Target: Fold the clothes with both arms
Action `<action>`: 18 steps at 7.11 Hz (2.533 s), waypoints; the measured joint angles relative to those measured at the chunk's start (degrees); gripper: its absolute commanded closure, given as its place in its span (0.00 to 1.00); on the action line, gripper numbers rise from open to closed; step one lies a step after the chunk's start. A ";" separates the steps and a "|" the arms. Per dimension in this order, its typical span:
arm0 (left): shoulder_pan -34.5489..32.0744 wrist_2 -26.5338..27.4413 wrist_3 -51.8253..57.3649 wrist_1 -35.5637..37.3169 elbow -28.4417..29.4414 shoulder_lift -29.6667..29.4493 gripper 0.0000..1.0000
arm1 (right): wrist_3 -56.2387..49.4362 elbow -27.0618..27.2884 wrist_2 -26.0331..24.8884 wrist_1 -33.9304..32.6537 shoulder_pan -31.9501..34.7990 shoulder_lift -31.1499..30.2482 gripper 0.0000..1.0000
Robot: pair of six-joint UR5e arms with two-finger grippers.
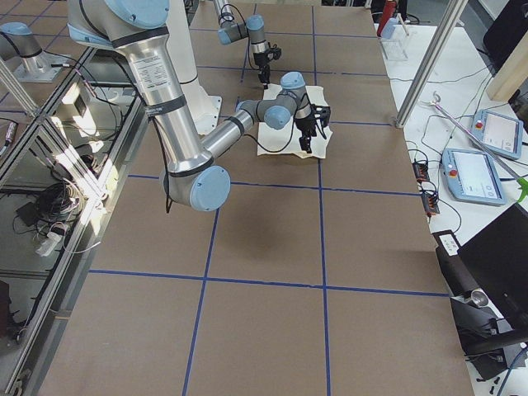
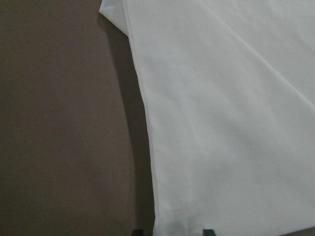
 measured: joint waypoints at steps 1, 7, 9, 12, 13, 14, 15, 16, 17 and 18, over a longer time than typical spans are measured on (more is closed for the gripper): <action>0.03 0.00 -0.12 -0.02 0.07 -0.11 1.00 | 0.02 0.00 0.00 0.00 0.00 0.03 0.00; -7.60 0.55 10.52 0.17 0.81 -0.07 1.00 | 0.36 0.09 0.00 0.00 0.00 0.03 0.00; -15.33 0.37 18.67 0.28 8.20 -4.69 1.00 | 0.59 0.14 0.00 0.00 0.00 0.06 0.00; -24.28 0.84 24.05 -0.29 34.67 -25.70 1.00 | 0.71 0.40 0.00 -0.06 0.00 0.10 0.00; -25.87 1.92 24.86 -0.88 43.98 -33.03 1.00 | 0.73 1.00 0.00 -0.28 0.02 0.09 0.00; -26.65 3.02 25.31 -2.25 50.56 -37.94 0.01 | 0.78 1.87 0.00 -0.54 0.04 0.07 0.00; -27.12 3.44 25.88 -4.18 53.84 -39.86 0.00 | 1.04 2.48 -0.02 -0.65 -0.10 0.12 0.00; -27.56 3.10 27.13 -5.82 54.13 -39.69 0.00 | 2.15 2.52 -0.06 -0.52 -0.62 0.46 0.00; -28.50 0.47 28.41 -7.19 52.21 -38.23 0.00 | 3.99 2.14 -0.16 -0.26 -1.50 1.42 0.00; -29.63 -3.90 29.07 -8.35 48.44 -35.30 0.00 | 6.32 0.65 -0.53 -0.09 -2.65 3.38 0.06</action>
